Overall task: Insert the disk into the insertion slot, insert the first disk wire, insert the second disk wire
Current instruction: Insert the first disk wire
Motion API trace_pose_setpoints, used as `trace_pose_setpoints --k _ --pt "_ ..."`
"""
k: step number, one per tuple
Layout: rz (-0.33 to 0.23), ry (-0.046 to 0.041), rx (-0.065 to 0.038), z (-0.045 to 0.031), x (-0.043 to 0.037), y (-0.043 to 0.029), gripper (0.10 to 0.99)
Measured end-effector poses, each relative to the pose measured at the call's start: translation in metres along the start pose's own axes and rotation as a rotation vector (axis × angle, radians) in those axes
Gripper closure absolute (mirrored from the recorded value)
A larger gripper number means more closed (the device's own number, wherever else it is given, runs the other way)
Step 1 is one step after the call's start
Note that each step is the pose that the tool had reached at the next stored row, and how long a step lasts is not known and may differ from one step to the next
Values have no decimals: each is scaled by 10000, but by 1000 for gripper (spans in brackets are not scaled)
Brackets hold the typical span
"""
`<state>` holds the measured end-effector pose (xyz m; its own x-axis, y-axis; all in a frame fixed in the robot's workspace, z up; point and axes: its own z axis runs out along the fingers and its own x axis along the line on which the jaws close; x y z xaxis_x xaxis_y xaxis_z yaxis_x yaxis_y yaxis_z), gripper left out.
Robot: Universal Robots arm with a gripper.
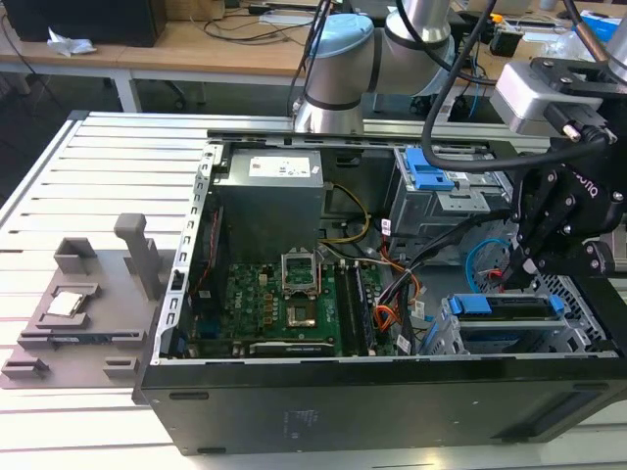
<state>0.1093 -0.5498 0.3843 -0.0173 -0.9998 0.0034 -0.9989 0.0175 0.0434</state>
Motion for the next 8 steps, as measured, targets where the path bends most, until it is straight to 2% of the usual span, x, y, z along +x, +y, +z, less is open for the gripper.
trace_pose_setpoints --k 8 --pt "-17 1 0 0 -5 -2 980"
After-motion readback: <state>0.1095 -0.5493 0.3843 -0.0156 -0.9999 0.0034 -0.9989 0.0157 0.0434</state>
